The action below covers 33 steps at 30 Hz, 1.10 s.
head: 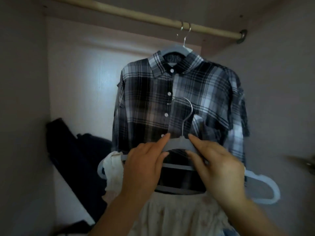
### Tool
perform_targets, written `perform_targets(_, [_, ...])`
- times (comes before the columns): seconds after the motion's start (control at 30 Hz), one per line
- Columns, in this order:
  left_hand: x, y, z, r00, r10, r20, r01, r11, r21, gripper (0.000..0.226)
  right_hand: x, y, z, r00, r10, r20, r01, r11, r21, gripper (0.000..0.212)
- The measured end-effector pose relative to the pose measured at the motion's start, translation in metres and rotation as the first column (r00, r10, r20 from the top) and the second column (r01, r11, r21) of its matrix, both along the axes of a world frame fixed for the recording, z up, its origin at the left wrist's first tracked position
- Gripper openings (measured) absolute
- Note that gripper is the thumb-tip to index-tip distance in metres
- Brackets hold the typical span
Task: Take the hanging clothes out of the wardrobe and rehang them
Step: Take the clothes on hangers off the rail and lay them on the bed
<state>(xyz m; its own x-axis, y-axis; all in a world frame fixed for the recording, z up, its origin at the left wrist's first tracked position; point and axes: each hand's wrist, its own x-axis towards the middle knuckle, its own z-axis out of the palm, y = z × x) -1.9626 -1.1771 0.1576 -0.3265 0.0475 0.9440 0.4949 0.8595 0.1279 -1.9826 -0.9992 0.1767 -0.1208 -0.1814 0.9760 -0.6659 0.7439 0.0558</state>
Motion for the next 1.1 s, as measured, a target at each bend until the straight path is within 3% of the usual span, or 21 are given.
perform_targets(0.33, [0.142, 0.128, -0.041, 0.996, -0.086, 0.033, 0.087, 0.995, -0.043, 0.040, 0.152, 0.127, -0.065, 0.987, -0.133, 0.086, 0.141, 0.986, -0.089, 0.035])
perform_targets(0.7, [0.266, 0.202, -0.030, 0.949, -0.316, -0.022, 0.314, 0.947, -0.067, 0.038, 0.324, 0.201, -0.066, 0.941, -0.320, 0.112, 0.332, 0.937, -0.113, 0.035])
perform_targets(0.87, [0.333, 0.226, -0.038, 0.854, -0.519, -0.031, 0.515, 0.853, -0.079, 0.051, 0.429, 0.217, -0.075, 0.853, -0.505, 0.136, 0.518, 0.850, -0.095, 0.033])
perform_targets(1.1, [0.454, 0.294, -0.053, 0.601, -0.799, 0.025, 0.798, 0.598, -0.075, 0.042, 0.603, 0.250, -0.088, 0.656, -0.722, 0.220, 0.751, 0.654, -0.090, 0.034])
